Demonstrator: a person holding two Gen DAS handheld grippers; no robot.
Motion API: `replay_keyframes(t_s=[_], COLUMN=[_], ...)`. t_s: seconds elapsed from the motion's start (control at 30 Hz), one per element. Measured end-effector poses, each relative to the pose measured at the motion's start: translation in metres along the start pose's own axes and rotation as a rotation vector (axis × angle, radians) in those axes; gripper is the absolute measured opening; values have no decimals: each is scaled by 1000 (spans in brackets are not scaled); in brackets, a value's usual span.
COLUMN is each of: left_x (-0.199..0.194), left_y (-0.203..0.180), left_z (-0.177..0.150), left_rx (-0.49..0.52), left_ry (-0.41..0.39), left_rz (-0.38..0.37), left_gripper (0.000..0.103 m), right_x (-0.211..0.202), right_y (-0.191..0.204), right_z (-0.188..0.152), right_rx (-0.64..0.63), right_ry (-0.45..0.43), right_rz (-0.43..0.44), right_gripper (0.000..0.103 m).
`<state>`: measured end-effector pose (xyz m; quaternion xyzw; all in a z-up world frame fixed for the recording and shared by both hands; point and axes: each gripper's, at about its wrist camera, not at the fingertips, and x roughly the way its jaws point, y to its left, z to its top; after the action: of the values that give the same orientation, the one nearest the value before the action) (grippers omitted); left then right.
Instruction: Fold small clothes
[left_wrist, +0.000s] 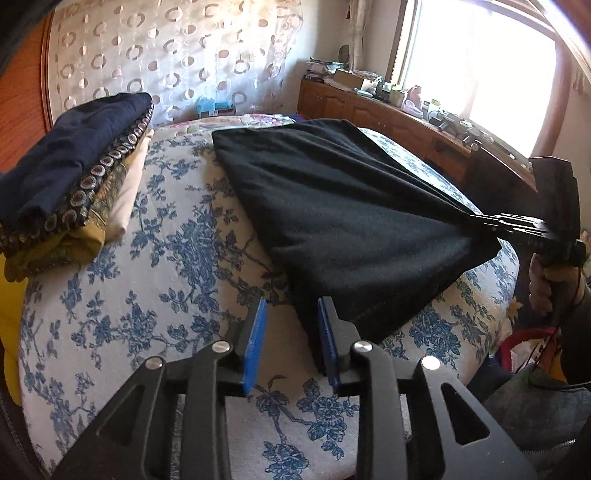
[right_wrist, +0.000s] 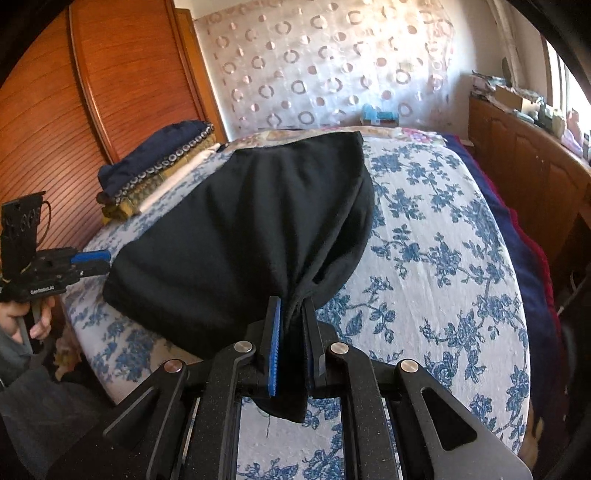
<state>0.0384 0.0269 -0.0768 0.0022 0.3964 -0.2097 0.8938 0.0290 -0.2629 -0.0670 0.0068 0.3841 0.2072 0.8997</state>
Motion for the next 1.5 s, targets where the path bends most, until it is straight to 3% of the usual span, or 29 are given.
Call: replay_keyframes(t_s=[0.17, 0.23, 0.3, 0.37, 0.87, 0.93, 1.0, 1.1, 1.17, 1.3, 1.5], left_x=[7, 9, 12, 14, 17, 16, 15, 12, 7, -15, -24], left_y=[-6, -9, -12, -14, -18, -17, -17, -18, -21, -26, -13], left_z=[-2, -3, -5, -6, -12, -12, -13, -13, -5, 30, 82], left_rx=[-1, 2, 10, 18, 8, 1, -3, -8, 13, 72, 53], left_ry=[12, 19, 28, 40, 22, 20, 14, -1, -9, -84, -188], left_rz=[-24, -38, -44, -40, -12, -18, -22, -50, -66, -68, -57], left_gripper=[28, 29, 34, 35, 35, 35, 32, 9, 2, 1, 1], right_x=[2, 3, 4, 5, 10, 10, 11, 12, 10, -5, -21], right_y=[0, -1, -2, -5, -2, 0, 1, 2, 2, 2, -3], right_z=[-4, -5, -6, -7, -19, -20, -20, -21, -20, 0, 49], right_rx=[-8, -4, 5, 18, 13, 2, -4, -6, 3, -10, -21], right_ry=[7, 10, 12, 16, 42, 41, 42, 44, 31, -59, -200], right_rz=[-22, -37, -53, -61, -29, -29, -15, 10, 27, 70, 93], right_gripper=[14, 25, 42, 46, 48, 47, 30, 13, 9, 7, 7])
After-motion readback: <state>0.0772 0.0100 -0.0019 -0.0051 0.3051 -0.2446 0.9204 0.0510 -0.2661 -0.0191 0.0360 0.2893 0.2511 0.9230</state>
